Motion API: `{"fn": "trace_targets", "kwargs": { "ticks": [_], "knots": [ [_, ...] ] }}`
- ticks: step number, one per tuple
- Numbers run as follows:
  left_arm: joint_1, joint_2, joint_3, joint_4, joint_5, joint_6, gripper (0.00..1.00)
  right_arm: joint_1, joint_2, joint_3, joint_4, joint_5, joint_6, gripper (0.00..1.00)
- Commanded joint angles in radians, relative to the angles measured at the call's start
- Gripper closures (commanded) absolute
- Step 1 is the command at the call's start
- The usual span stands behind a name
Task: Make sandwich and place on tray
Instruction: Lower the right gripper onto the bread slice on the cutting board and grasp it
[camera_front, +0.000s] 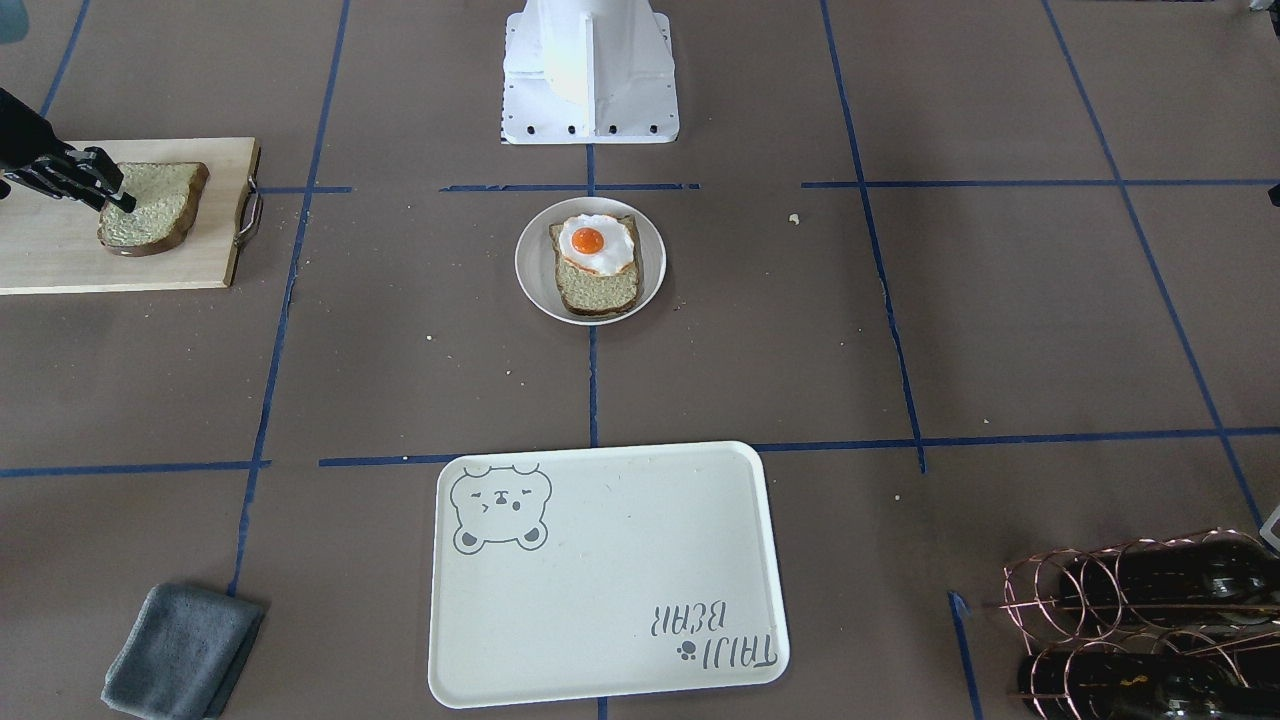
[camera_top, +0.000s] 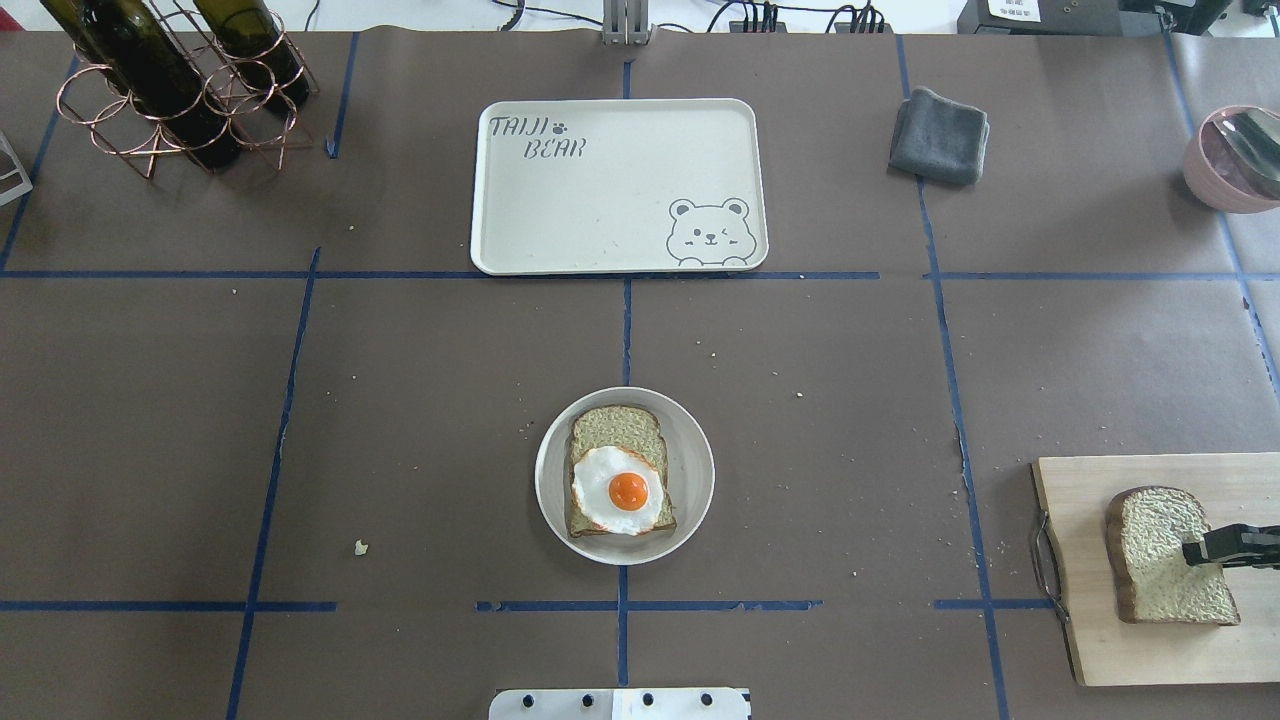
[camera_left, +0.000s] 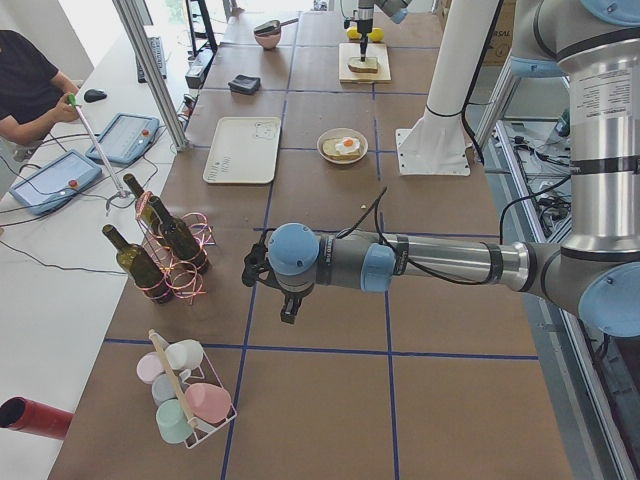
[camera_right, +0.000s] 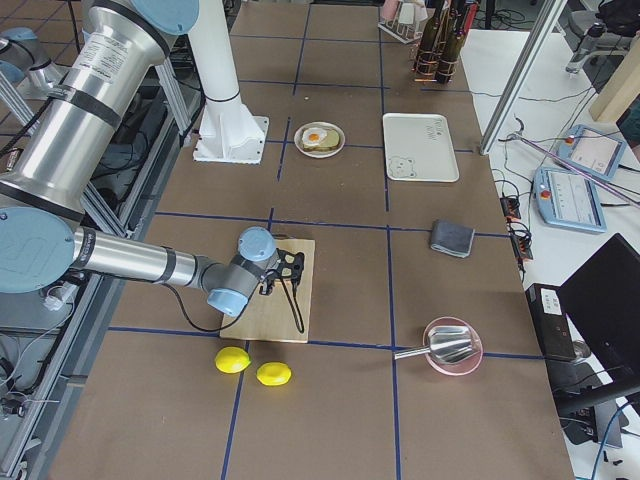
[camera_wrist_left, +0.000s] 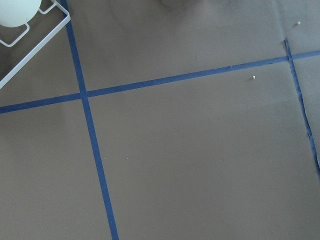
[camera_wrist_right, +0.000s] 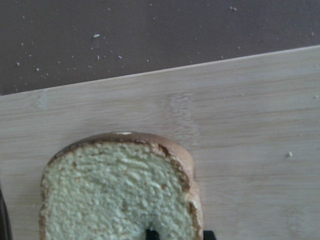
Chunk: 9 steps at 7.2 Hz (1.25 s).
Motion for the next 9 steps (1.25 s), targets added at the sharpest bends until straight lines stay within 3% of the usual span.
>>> {"fn": "trace_targets", "kwargs": {
  "ticks": [1,9],
  "knots": [
    [0.000,0.001,-0.001,0.001,0.000,0.000,0.00,0.001,0.000,0.011,0.002,0.002,0.001,1.00],
    [-0.001,0.001,0.000,-0.001,0.000,0.002,0.00,0.002,-0.009,0.024,0.066,0.042,0.001,1.00]
  ]
}}
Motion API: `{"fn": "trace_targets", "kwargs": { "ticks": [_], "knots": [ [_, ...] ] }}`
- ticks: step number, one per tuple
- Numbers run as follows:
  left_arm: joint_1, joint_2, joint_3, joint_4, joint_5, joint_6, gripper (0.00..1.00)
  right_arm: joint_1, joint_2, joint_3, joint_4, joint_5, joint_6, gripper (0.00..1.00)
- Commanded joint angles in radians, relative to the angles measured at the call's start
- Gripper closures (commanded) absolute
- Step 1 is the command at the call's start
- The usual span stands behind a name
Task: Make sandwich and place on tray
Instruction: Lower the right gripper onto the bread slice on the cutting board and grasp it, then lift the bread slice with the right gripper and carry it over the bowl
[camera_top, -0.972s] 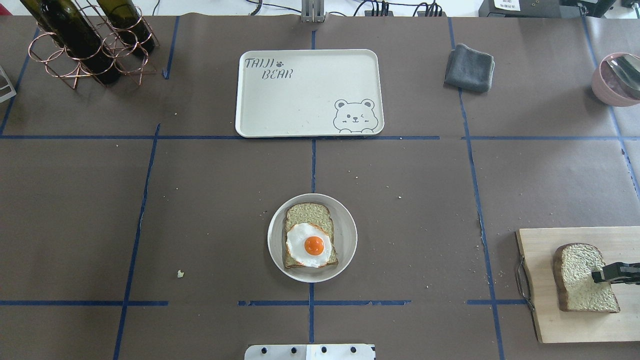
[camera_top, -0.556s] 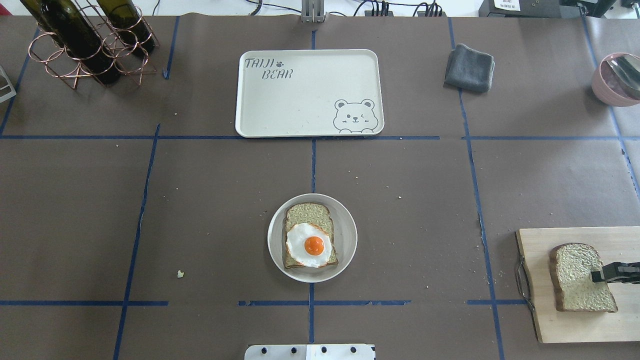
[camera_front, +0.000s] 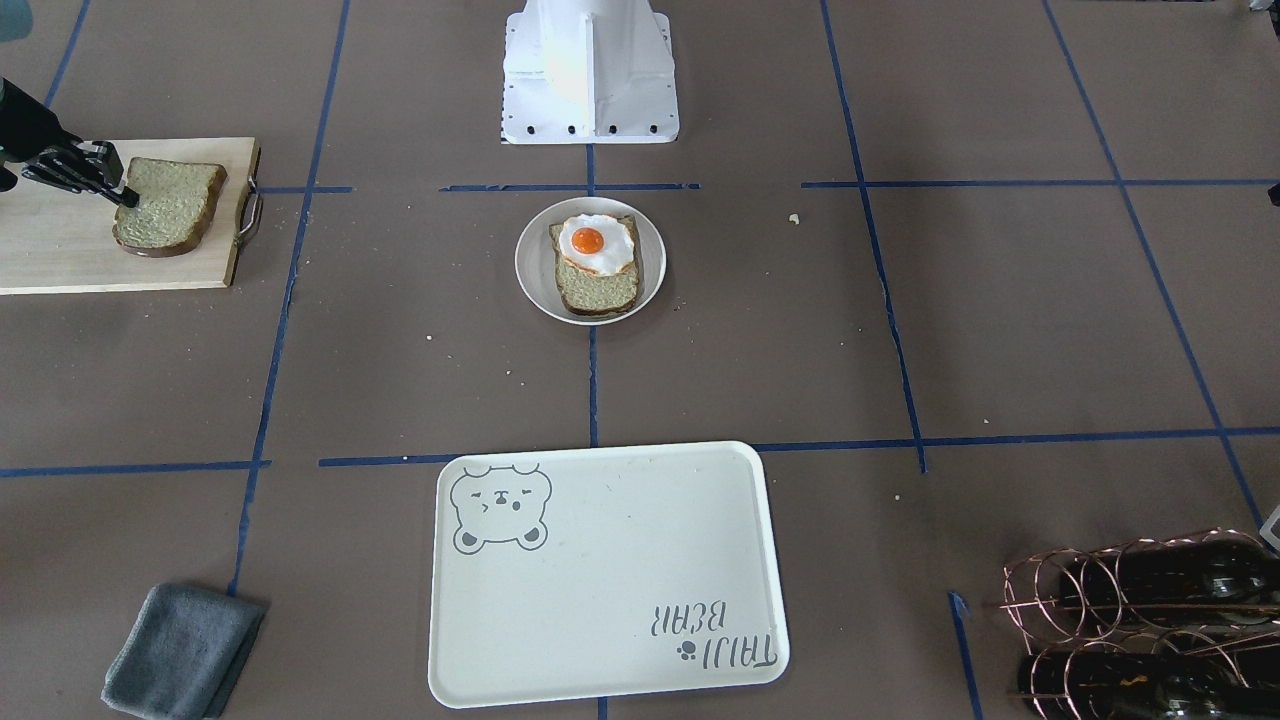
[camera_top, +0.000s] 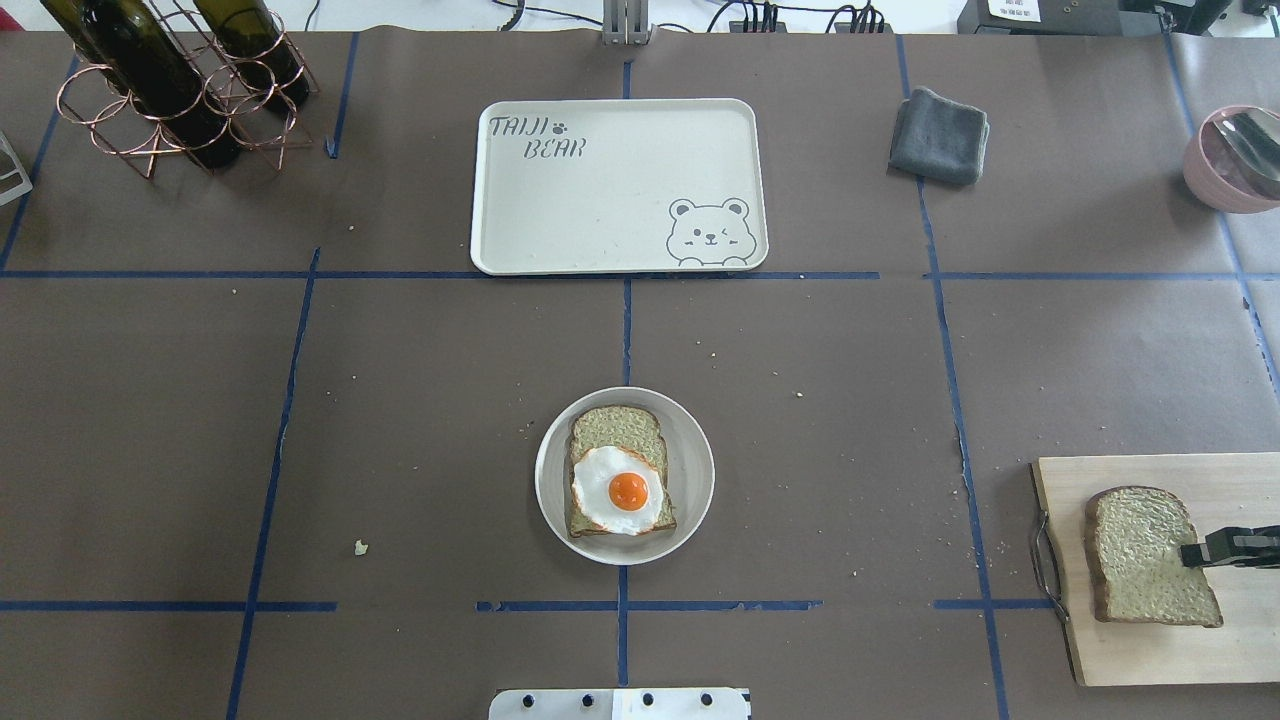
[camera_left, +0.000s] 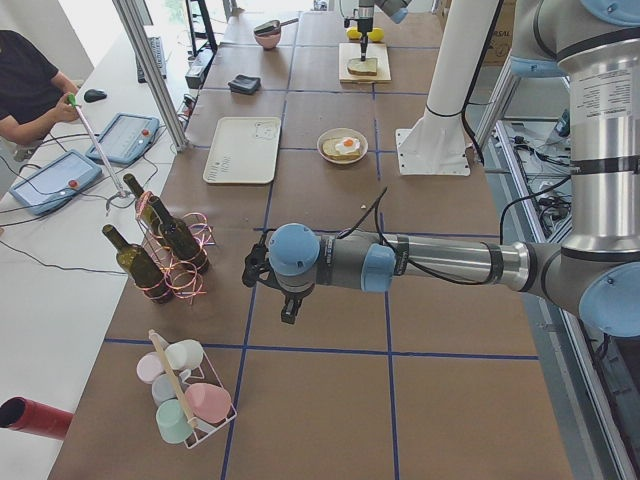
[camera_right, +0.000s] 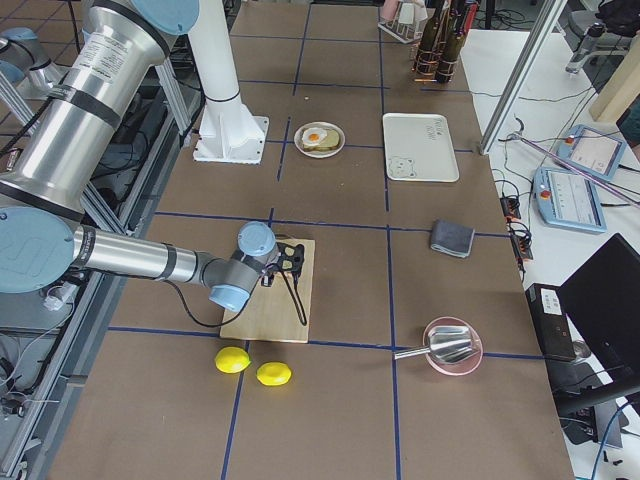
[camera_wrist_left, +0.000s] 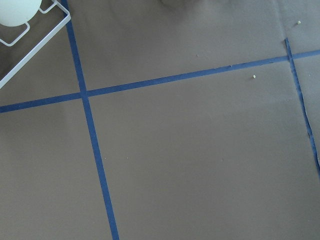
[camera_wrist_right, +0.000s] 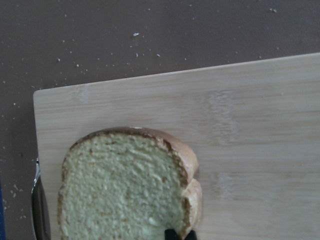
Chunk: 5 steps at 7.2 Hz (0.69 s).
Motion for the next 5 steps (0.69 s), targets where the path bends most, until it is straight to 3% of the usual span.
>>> {"fn": "trace_targets", "kwargs": {
  "ticks": [1,3,4,5],
  "knots": [
    [0.001,0.000,0.000,0.000,0.000,0.000,0.00,0.002,-0.005,0.003,0.034,0.028,0.001,1.00],
    [0.001,-0.002,-0.002,0.000,-0.002,0.000,0.00,0.065,0.015,0.093,0.079,0.127,0.082,1.00],
    [-0.001,-0.003,0.000,0.000,-0.002,0.000,0.00,0.075,0.070,0.137,0.077,0.143,0.158,1.00],
    [-0.001,-0.003,-0.002,0.000,-0.002,0.000,0.00,0.072,0.195,0.144,0.068,0.132,0.281,1.00]
  ]
}}
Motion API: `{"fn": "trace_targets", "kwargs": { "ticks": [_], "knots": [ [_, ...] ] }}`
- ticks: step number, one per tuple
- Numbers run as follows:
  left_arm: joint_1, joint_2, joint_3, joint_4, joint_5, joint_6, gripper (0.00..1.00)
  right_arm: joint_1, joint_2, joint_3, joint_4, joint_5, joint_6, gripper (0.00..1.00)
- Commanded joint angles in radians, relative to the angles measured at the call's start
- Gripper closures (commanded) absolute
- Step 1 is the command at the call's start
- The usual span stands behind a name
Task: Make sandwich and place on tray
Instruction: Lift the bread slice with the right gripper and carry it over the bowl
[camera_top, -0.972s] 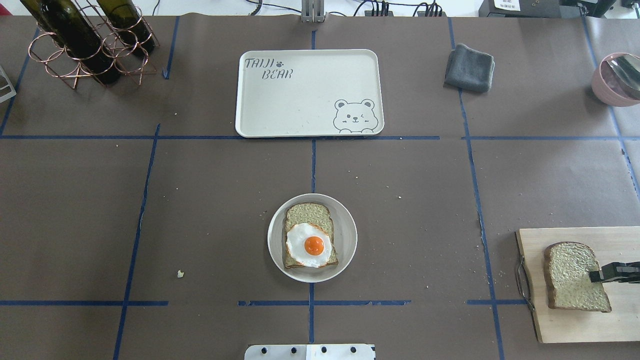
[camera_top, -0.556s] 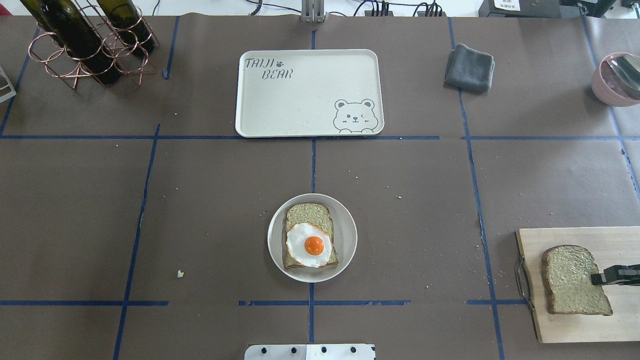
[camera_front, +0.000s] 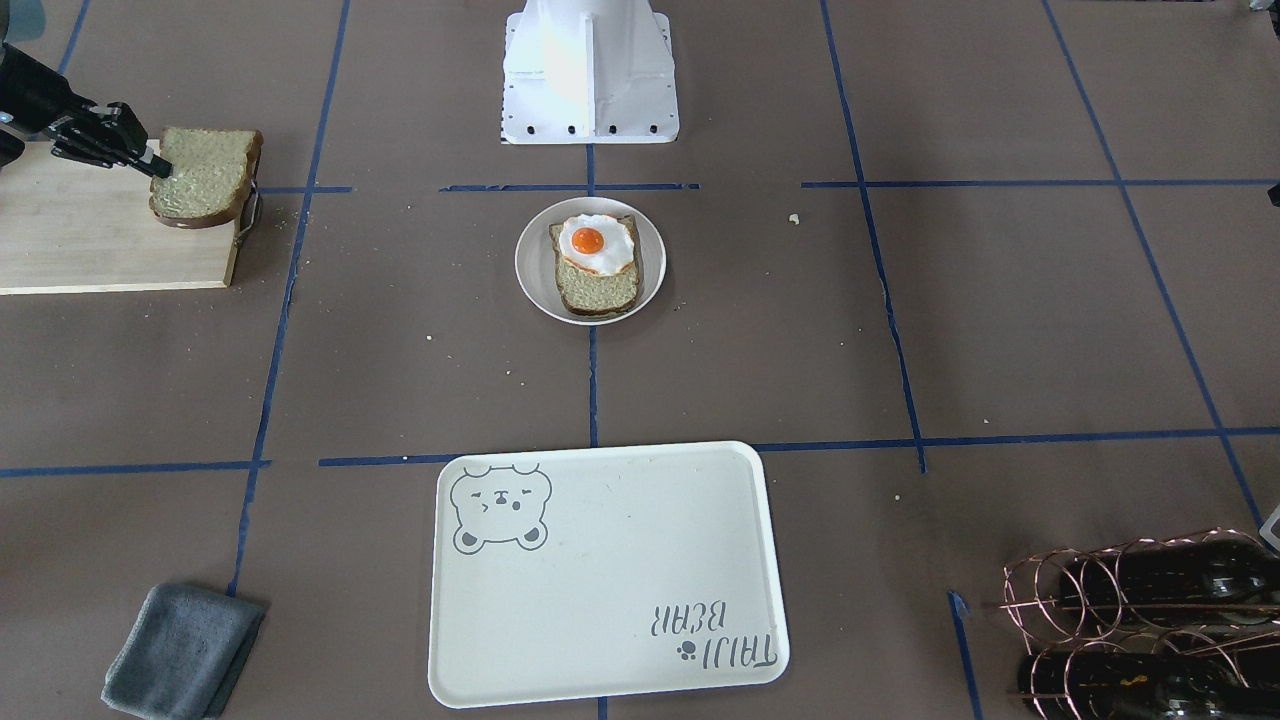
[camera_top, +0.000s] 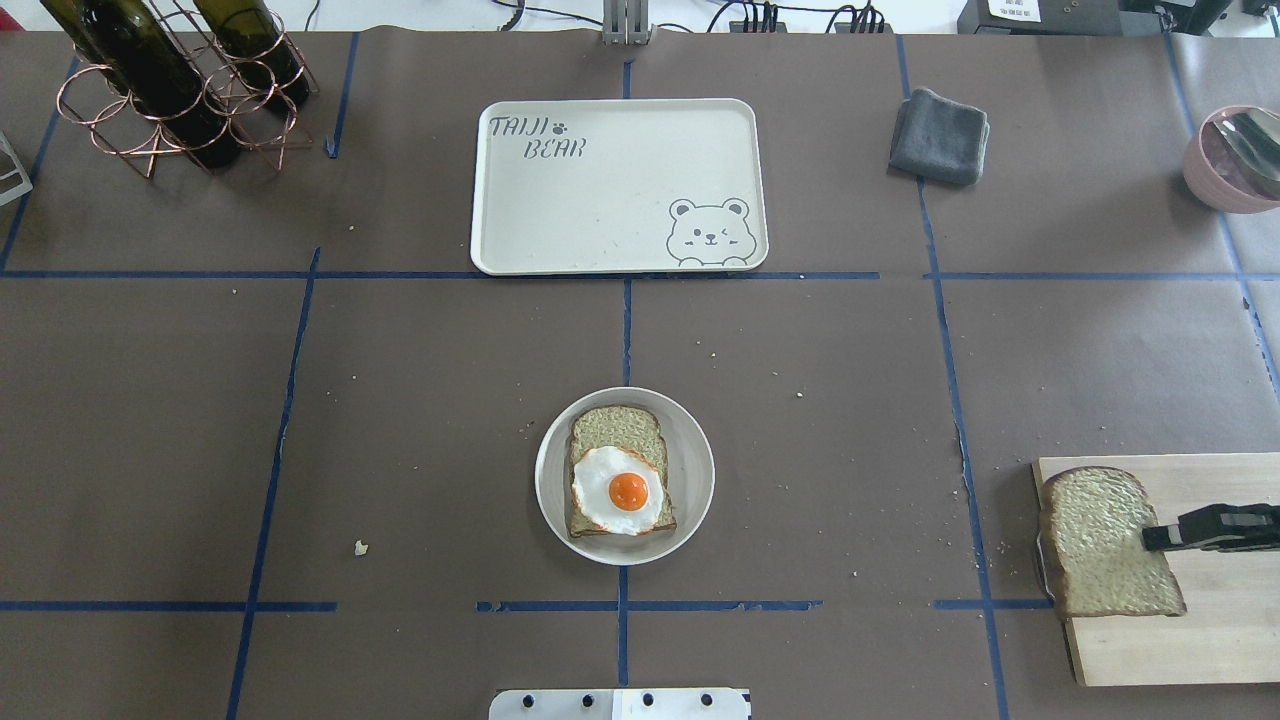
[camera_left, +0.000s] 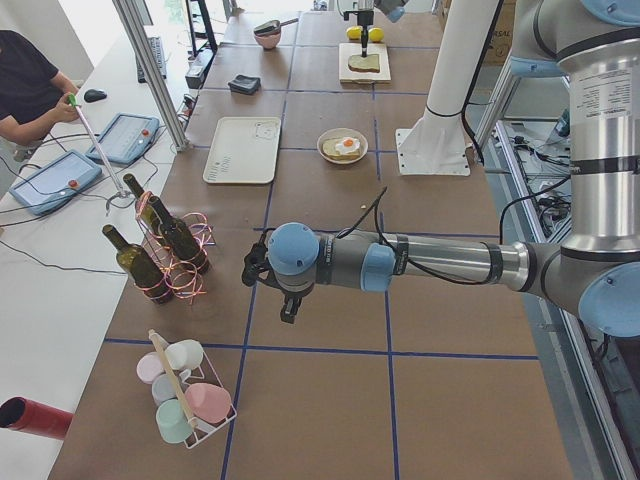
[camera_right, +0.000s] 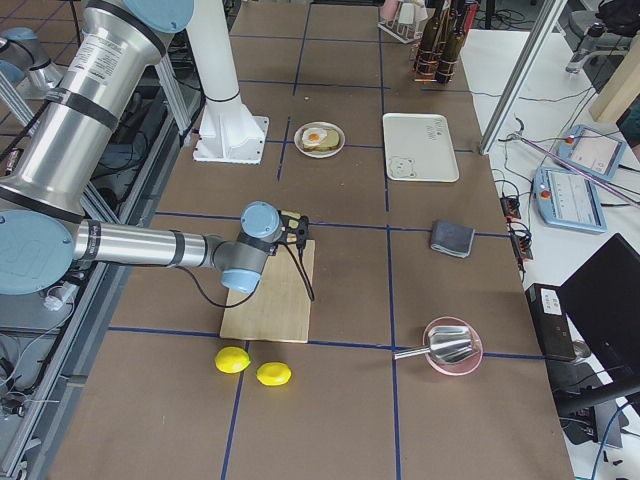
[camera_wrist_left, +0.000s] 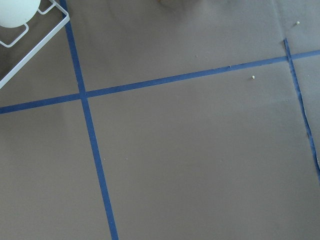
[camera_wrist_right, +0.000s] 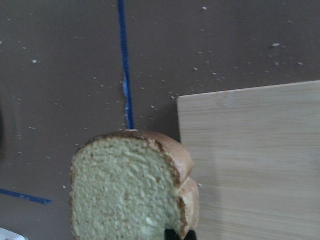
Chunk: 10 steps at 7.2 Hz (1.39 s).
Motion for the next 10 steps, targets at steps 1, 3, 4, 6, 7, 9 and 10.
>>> {"fn": "trace_targets", "kwargs": {
  "ticks": [1,3,4,6,7,9,10],
  "knots": [
    [0.001,-0.001,0.001,0.000,0.000,0.000,0.00,-0.017,0.272,0.001,-0.062,-0.026,0.219,1.00],
    [0.001,-0.002,0.001,0.000,-0.008,0.000,0.00,-0.183,0.520,-0.002,-0.325,-0.180,0.235,1.00],
    [0.001,-0.002,-0.001,0.000,-0.012,0.000,0.00,-0.326,0.609,-0.005,-0.410,-0.309,0.236,1.00],
    [0.001,-0.002,0.002,-0.040,-0.012,0.000,0.00,-0.407,0.778,-0.022,-0.637,-0.374,0.218,1.00],
    [0.001,-0.002,0.001,-0.041,-0.012,-0.002,0.00,-0.408,0.791,-0.037,-0.665,-0.379,0.177,1.00],
    [-0.001,-0.002,-0.002,-0.041,-0.012,-0.002,0.00,-0.395,0.823,-0.062,-0.716,-0.404,0.105,1.00],
    [0.001,-0.002,-0.001,-0.041,-0.012,-0.002,0.00,-0.391,0.854,-0.092,-0.734,-0.411,0.103,1.00]
  ]
}}
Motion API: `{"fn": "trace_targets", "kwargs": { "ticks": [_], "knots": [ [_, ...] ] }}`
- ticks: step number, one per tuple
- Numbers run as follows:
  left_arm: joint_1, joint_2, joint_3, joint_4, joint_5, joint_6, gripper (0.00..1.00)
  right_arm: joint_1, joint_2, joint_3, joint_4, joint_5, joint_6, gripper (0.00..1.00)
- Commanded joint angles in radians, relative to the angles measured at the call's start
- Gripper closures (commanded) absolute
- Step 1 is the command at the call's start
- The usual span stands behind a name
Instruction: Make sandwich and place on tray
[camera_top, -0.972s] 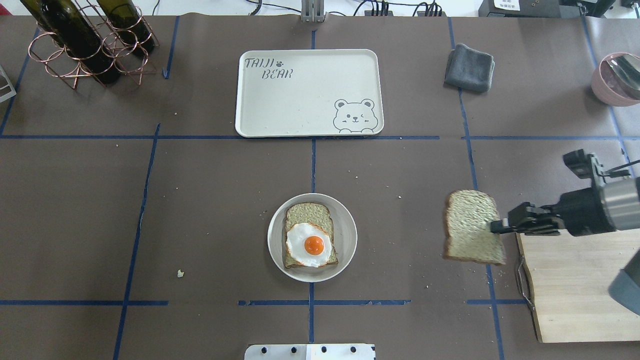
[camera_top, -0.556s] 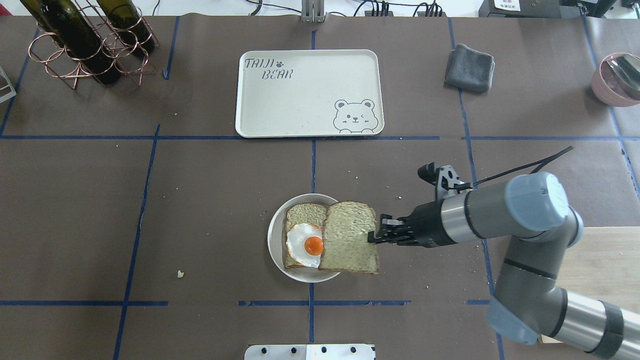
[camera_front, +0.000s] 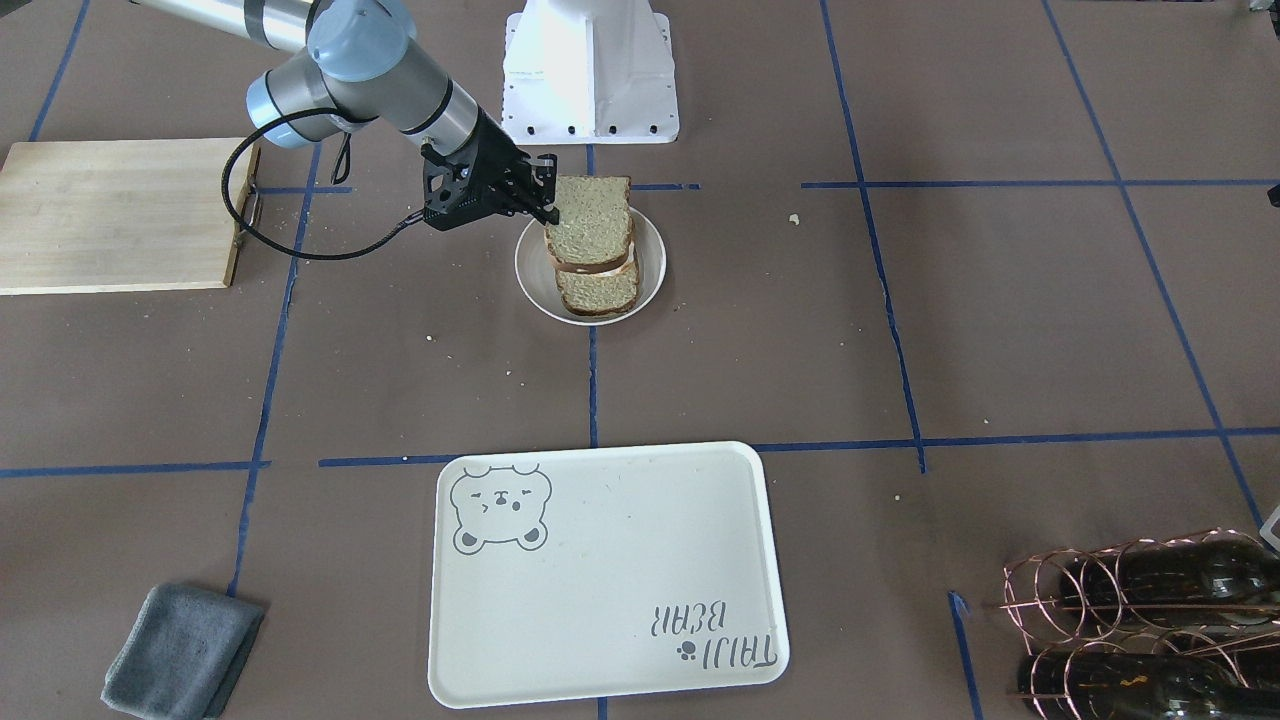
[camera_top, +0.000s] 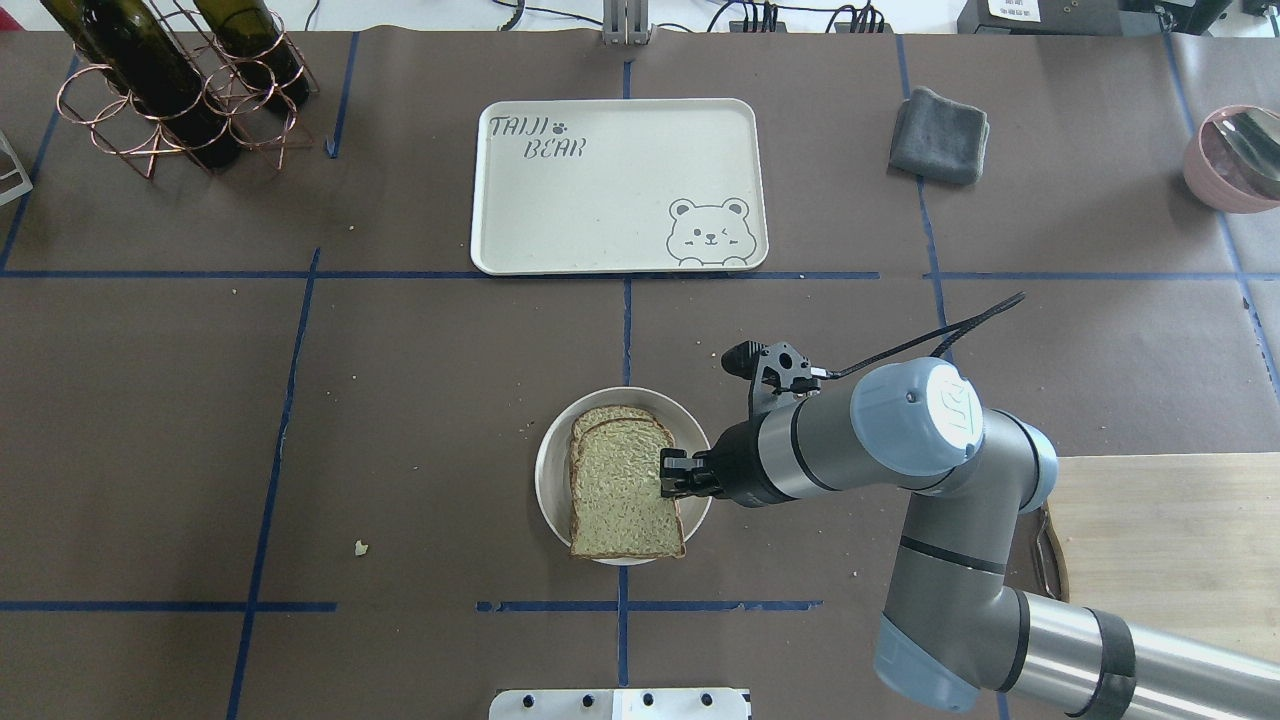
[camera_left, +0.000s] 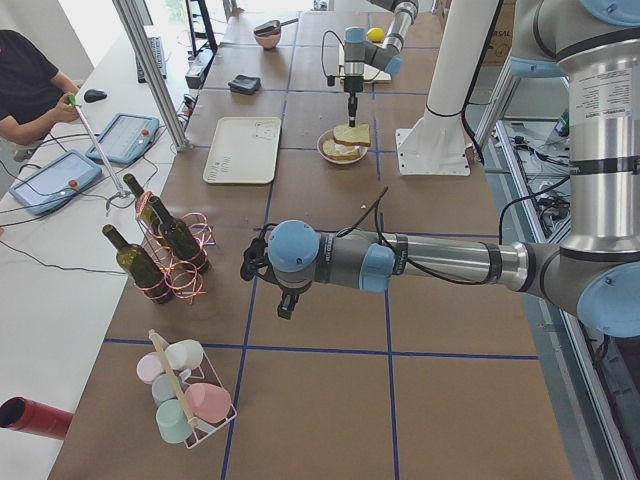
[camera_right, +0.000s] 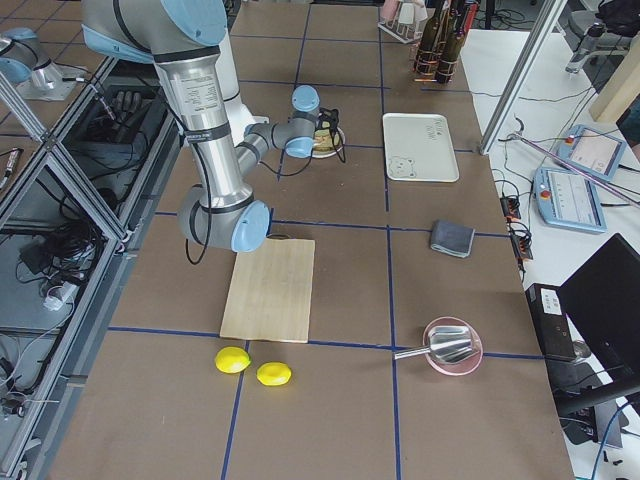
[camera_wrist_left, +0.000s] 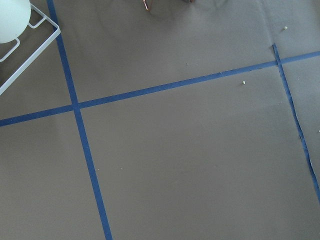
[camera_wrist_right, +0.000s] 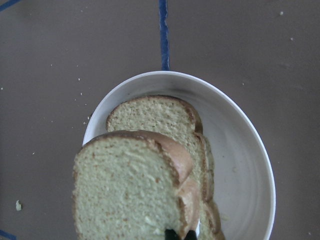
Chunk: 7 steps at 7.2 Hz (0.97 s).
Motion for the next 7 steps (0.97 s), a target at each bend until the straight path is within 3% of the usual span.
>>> {"fn": "trace_targets", "kwargs": {
  "ticks": [1,7],
  "knots": [
    [0.001,0.000,0.002,-0.001,0.000,0.000,0.00,0.006,0.036,-0.044,-0.030,-0.014,-0.012,1.00],
    [0.004,-0.001,0.002,-0.004,0.000,0.000,0.00,0.015,0.060,-0.065,-0.033,-0.017,-0.006,1.00]
  ]
}}
